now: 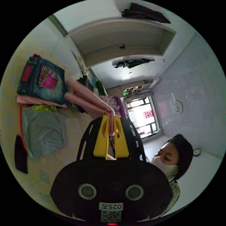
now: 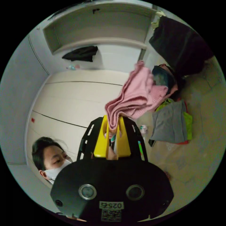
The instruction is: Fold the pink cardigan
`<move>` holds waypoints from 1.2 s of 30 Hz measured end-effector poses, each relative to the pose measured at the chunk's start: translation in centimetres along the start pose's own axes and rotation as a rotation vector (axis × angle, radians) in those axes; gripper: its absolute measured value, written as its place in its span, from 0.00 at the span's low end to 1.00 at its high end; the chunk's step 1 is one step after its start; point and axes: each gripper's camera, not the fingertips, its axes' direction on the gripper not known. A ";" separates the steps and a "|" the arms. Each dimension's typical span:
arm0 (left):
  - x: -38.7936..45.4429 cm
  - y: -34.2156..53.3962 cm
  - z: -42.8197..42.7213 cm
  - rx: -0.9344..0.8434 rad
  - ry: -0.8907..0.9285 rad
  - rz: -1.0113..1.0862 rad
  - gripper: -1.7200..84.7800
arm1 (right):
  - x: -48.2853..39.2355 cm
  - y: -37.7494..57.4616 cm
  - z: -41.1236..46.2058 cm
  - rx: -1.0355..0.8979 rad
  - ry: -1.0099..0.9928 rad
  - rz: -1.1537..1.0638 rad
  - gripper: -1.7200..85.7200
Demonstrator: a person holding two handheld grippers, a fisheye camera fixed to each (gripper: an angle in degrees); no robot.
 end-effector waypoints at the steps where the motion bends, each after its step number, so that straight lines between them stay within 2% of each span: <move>1: -0.2 0.4 -0.6 0.008 -0.015 -0.002 0.01 | 0.6 -0.8 1.0 -0.021 0.008 0.010 0.07; 4: -5.3 3.0 -2.7 0.019 -0.071 -0.136 0.01 | 6.6 -3.4 5.7 -0.063 0.014 0.130 0.07; 7: -15.0 6.9 -3.9 0.025 -0.121 -0.361 0.01 | 14.5 -2.7 9.6 -0.062 0.082 0.360 0.07; 9: -21.8 11.2 -4.8 0.045 -0.223 -0.533 0.01 | 19.9 -1.1 12.1 -0.102 0.069 0.551 0.08; 11: -24.5 13.9 -5.1 0.054 -0.239 -0.567 0.01 | 21.7 -0.2 13.3 -0.055 0.001 0.593 0.08; 13: -25.3 15.7 -5.2 0.076 -0.147 -0.558 0.01 | 22.2 0.1 14.4 -0.014 -0.095 0.613 0.08; 16: -23.0 16.3 -5.3 0.095 -0.123 -0.474 0.01 | 19.7 -1.1 16.6 0.001 -0.122 0.556 0.08; 21: -15.2 16.8 -4.3 0.006 -0.307 -0.245 0.01 | 11.5 -3.3 20.8 -0.101 0.034 0.353 0.08; 24: -15.8 20.1 -2.5 -0.098 -0.457 -0.237 0.01 | 10.2 -2.3 22.9 -0.132 0.199 0.384 0.08; 27: -19.9 23.8 -0.3 -0.124 -0.498 -0.283 0.02 | 10.2 -1.1 24.5 -0.134 0.142 0.400 0.08; 29: -21.6 26.1 0.4 -0.082 -0.413 -0.319 0.03 | 9.3 0.1 24.8 -0.150 0.079 0.412 0.10; 31: -21.9 28.6 -0.1 0.011 -0.327 -0.384 0.06 | 7.0 1.7 24.3 -0.202 0.114 0.396 0.12; 32: -21.2 30.0 -0.6 0.052 -0.326 -0.369 0.06 | 4.9 3.0 23.5 -0.257 0.148 0.361 0.14; 33: -19.6 30.8 -1.3 0.086 -0.411 -0.331 0.06 | 2.4 4.6 21.7 -0.256 0.186 0.331 0.15; 34: -18.5 31.0 -1.6 0.106 -0.453 -0.295 0.06 | 0.9 5.4 20.5 -0.236 0.191 0.308 0.16; 36: -11.0 30.1 -0.6 0.174 -0.570 0.012 0.04 | -8.0 9.5 13.8 0.031 0.214 0.094 0.12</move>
